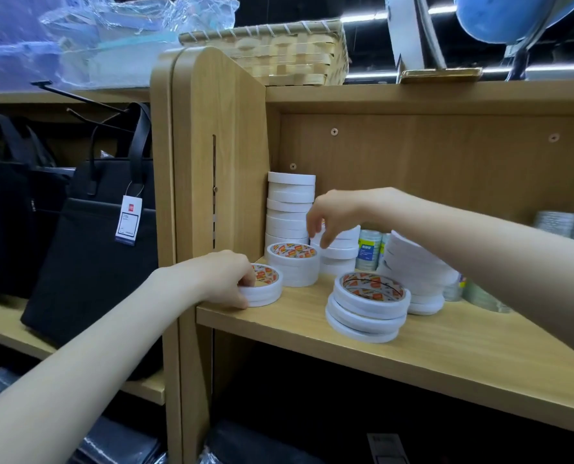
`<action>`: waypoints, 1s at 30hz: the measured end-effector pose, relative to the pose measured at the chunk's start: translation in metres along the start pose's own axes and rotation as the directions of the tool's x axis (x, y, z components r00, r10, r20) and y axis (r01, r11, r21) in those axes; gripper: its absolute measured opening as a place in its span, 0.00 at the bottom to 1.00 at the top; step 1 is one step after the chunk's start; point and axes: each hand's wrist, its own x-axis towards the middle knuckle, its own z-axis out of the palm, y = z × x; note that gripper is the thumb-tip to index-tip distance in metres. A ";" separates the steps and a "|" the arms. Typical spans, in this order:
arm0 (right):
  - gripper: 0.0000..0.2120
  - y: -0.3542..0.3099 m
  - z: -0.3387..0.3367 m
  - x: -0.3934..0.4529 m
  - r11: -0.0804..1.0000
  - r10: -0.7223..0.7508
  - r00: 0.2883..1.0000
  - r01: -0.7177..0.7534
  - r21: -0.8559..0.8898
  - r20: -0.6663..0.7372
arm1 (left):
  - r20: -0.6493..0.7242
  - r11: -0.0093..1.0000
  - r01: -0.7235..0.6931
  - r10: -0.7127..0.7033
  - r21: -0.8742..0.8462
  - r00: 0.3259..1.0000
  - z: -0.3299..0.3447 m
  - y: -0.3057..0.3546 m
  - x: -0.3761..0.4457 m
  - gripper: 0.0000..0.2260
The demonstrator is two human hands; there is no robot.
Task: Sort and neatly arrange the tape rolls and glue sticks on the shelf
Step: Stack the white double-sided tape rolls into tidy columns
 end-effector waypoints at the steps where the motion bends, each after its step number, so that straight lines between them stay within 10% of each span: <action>1: 0.15 -0.007 0.004 0.000 1.000 -0.010 0.998 0.011 -0.006 0.065 | -0.007 1.000 0.002 -0.002 0.019 1.000 0.002 0.001 0.000 0.09; 15: 0.17 -0.028 0.021 -0.043 0.970 -0.064 0.972 0.007 0.244 0.225 | -0.416 1.000 0.010 -0.014 -0.011 0.909 -0.030 0.001 -0.020 0.10; 23: 0.24 -0.013 0.020 -0.029 0.951 -0.006 0.971 0.079 0.299 -0.238 | -0.347 0.994 -0.022 -0.017 -0.107 0.938 -0.022 -0.002 0.046 0.11; 30: 0.19 -0.013 0.046 0.014 0.969 -0.015 0.988 0.053 0.241 -0.155 | -0.633 0.937 -0.197 -0.033 -0.290 0.774 0.012 0.000 0.036 0.13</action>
